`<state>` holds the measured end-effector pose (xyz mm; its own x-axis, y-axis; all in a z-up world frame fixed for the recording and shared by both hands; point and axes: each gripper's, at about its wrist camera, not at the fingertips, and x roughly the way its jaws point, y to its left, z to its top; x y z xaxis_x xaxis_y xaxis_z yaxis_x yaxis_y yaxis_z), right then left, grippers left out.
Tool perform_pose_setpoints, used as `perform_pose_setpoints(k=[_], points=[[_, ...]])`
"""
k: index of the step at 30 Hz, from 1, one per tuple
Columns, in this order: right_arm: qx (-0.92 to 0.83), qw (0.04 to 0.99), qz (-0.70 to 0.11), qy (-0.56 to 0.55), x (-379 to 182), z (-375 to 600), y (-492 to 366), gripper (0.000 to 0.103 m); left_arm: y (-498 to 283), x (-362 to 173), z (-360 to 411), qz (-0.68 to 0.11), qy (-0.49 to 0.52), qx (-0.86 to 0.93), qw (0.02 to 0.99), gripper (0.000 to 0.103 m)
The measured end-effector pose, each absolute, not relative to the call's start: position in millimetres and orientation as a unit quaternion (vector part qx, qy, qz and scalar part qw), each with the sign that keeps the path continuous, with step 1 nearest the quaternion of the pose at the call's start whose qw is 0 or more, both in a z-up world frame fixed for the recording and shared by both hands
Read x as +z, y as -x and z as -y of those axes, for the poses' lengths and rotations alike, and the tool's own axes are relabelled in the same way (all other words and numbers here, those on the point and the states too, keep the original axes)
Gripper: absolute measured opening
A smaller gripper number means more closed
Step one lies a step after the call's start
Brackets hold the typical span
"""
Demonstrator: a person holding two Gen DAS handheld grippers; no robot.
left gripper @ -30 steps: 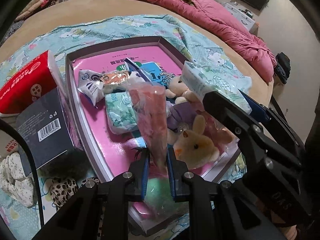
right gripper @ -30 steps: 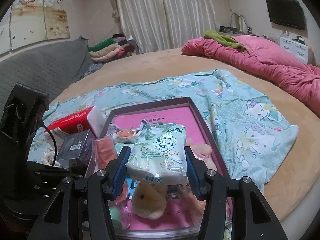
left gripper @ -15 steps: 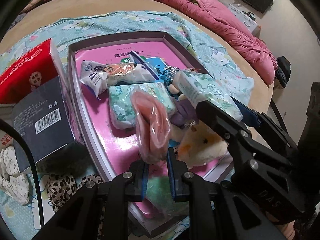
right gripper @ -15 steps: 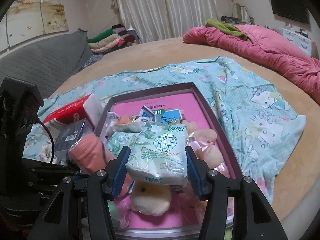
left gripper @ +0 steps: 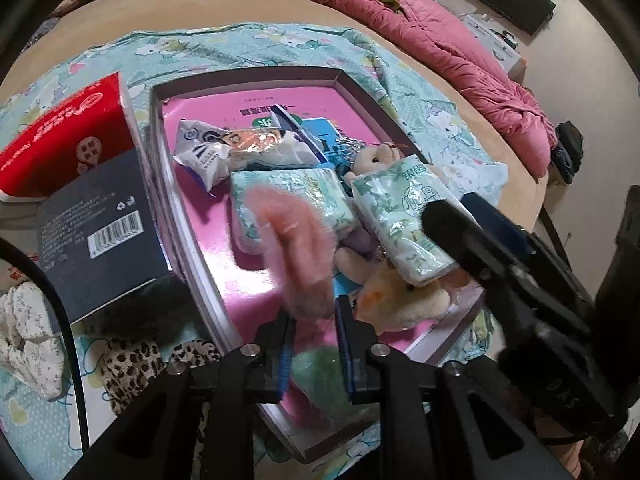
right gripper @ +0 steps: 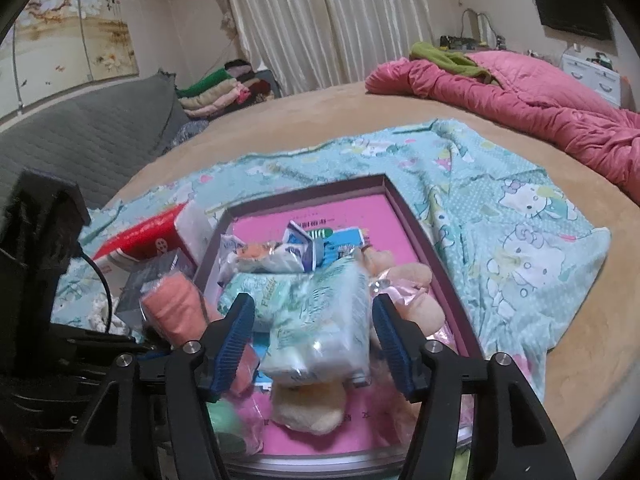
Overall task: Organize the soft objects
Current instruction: 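Lower the pink bagged item and tissue packet into the tray and open both tools, then withdraw both open tools and move toward the two scrunchies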
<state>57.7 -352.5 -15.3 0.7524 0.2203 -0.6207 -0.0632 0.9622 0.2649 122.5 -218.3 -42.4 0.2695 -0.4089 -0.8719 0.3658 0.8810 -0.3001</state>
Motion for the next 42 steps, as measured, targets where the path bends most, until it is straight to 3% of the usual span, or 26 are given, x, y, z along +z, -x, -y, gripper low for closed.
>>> perform_pose_setpoints(k=[7,11,22,25,42], points=[[0.071,0.931,-0.336,-0.121,-12.5,355.6,-53.4,0.066,-122.2,-40.1,215.8,-0.553,0.015,-0.233,0.800,0.033],[0.067,0.932,-0.335,-0.122,-11.8,357.3,-52.4,0.074,-122.3,-37.3,212.1,-0.551,0.017,-0.226,0.803,0.050],[0.055,0.934,-0.331,-0.119,-9.3,361.1,-49.6,0.075,-116.9,-24.6,209.2,-0.537,0.015,-0.225,0.813,0.052],[0.049,0.935,-0.330,-0.120,-8.8,364.4,-48.4,0.075,-115.2,-20.7,209.2,-0.532,0.008,-0.221,0.818,0.058],[0.033,0.954,-0.282,-0.097,31.6,352.0,-26.8,0.077,-90.3,26.4,186.3,-0.480,-0.029,-0.194,0.855,0.071]])
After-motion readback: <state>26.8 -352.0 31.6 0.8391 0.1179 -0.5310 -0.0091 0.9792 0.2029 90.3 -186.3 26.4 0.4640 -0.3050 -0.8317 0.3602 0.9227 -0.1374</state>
